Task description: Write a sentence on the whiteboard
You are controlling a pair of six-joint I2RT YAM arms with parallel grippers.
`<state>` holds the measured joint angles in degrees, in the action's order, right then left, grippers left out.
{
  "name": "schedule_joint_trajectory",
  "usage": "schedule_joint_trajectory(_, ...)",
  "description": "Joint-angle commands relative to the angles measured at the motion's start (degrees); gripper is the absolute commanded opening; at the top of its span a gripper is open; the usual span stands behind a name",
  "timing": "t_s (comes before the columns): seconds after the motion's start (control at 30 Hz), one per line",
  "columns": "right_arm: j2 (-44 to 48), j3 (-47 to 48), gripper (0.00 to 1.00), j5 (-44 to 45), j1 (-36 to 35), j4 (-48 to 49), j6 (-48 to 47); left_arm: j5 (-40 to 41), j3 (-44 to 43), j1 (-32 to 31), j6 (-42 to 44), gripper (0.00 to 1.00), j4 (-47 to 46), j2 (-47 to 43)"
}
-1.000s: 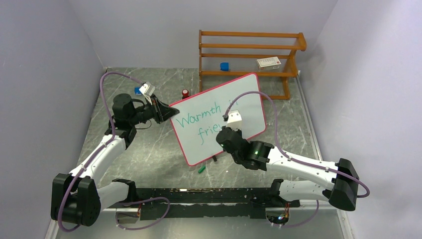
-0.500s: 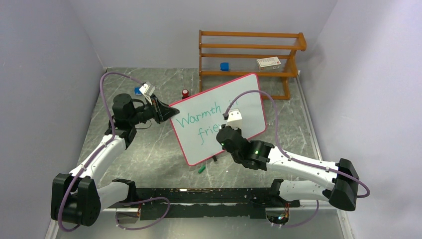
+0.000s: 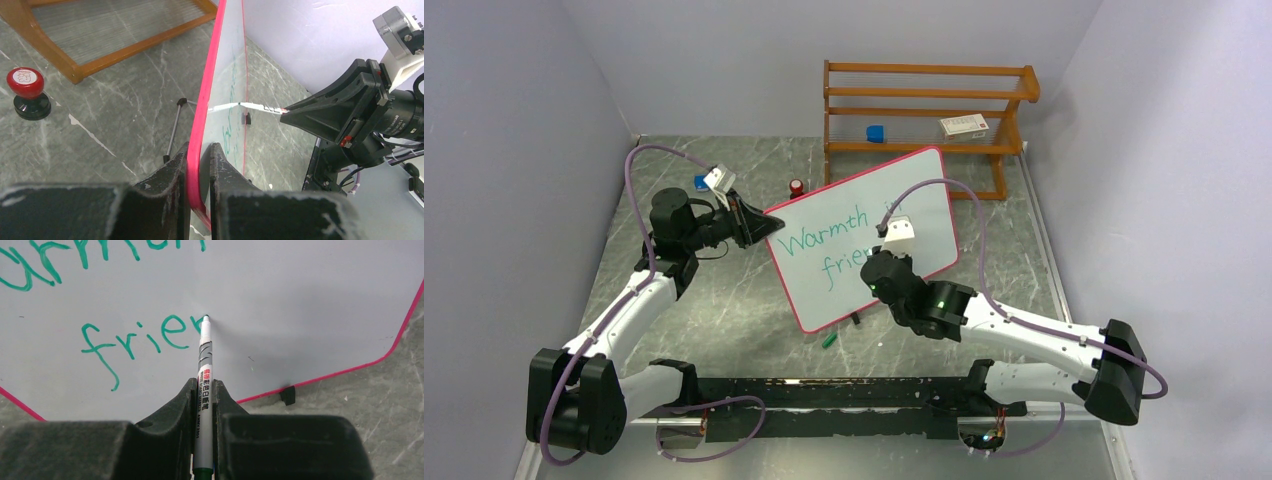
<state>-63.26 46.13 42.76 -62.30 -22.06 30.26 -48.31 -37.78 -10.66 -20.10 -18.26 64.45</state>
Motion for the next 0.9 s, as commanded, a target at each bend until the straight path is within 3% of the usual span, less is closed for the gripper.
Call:
schedule_joint_trajectory(0.0, 1.1, 0.7, 0.00, 2.3, 0.8, 0.6, 1.5, 2.3, 1.4, -0.6, 7.4, 0.05, 6.9, 1.8)
schedule_joint_trajectory(0.87, 2.7, -2.6, 0.00, -0.4, 1.0, -4.4, 5.7, 2.7, 1.3, -0.6, 7.5, 0.05, 7.1, 2.0)
